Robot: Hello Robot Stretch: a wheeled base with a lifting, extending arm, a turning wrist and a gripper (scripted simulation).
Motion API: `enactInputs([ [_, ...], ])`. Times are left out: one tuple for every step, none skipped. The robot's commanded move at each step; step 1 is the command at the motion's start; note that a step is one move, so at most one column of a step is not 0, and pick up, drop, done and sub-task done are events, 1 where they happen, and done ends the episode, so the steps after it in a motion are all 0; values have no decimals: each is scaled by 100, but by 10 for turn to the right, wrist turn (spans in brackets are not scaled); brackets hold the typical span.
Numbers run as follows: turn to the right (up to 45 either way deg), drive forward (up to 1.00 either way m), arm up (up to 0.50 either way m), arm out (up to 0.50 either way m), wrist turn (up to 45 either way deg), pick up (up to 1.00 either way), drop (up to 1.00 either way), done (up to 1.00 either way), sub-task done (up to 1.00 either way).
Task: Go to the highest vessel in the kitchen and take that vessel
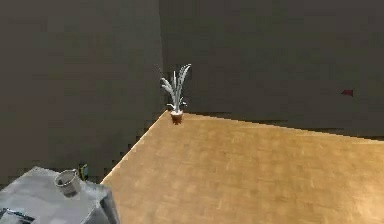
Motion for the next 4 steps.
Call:
enactInputs([
  [0, 15, 0, 0, 0, 0, 0, 0, 0],
  [450, 0, 0, 0, 0, 0, 0, 0, 0],
  [210, 0, 0, 0, 0, 0, 0, 0, 0],
  [0, 100, 0, 0, 0, 0, 0, 0, 0],
])
